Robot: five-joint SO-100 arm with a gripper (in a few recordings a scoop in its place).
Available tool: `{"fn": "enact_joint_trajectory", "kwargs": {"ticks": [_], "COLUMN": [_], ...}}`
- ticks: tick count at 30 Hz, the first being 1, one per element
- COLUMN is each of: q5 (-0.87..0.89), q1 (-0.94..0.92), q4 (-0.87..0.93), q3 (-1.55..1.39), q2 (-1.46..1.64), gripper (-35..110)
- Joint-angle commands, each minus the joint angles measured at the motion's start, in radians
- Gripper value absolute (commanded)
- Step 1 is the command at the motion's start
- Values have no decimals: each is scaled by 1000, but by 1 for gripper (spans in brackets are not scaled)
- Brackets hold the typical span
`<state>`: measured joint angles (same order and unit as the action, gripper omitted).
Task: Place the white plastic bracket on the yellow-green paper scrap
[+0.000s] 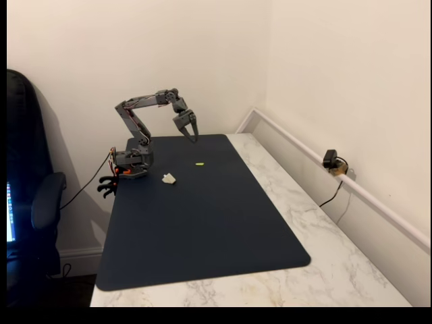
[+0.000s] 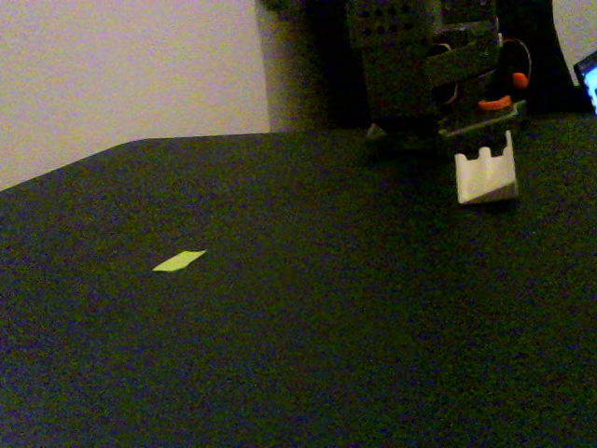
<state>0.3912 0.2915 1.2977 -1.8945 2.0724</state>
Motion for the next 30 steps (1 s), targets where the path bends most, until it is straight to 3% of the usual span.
{"fn": "enact_joint_trajectory", "kwargs": {"ticks": [1,7,9,19,24,30], "q5": [98,218,261,199,249,356], "q1": [60,104,118,158,127,250], "q4": [46,144,198,350,448,383], "q3": [54,91,106,296,314,186], "q2": [8,-46,-58,-285,-291,-219], "gripper": [0,0,7,8,9,17]}}
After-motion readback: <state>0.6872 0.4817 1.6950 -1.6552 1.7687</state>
